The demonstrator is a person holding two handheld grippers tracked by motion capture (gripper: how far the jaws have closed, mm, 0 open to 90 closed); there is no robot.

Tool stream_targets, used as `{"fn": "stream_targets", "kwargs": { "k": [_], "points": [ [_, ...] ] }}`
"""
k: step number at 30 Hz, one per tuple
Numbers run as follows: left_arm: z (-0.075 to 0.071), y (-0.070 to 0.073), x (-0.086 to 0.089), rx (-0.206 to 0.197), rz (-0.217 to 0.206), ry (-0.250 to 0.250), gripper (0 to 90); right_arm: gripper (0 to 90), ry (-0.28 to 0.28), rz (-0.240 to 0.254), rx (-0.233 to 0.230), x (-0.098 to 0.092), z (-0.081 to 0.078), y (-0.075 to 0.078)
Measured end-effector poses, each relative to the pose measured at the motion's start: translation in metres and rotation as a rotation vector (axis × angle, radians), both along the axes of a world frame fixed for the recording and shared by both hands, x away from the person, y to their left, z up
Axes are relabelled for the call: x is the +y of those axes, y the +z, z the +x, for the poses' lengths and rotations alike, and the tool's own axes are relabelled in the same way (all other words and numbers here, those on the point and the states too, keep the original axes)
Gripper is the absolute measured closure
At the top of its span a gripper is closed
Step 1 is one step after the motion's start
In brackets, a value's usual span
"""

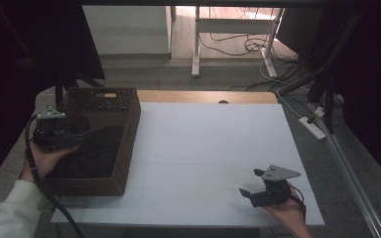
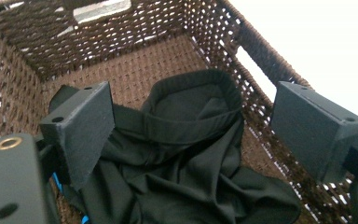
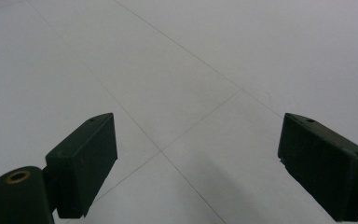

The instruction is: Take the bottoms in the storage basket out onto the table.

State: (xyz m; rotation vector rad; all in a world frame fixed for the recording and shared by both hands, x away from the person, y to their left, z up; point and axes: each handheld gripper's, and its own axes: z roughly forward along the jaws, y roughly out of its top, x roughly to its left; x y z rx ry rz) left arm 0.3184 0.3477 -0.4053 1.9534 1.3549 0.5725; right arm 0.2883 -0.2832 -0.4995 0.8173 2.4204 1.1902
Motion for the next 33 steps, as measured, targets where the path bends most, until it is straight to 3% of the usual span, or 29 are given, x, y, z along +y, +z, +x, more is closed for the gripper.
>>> {"fn": "stream_targets", "kwargs": {
  "k": [4,11,22,33],
  "points": [
    [-0.002,-0.003,0.004,0.033,0.044,-0.002,14.5,11.8,0.002,-0.005,0.004,0.0,0.0,0.0],
    [-0.003,-0.007,0.012,0.062,0.055,0.012,17.0,11.8,0.0,-0.005,0.007,0.001,0.0,-0.001],
    [0.01,-0.022,0.02,0.17,0.101,-0.002,15.7,11.8,0.008,-0.014,0.013,0.002,0.001,-0.003],
    [0.021,-0.032,0.014,0.221,0.125,-0.012,14.9,11.8,0.011,-0.019,0.021,0.003,0.001,-0.004]
  ]
}}
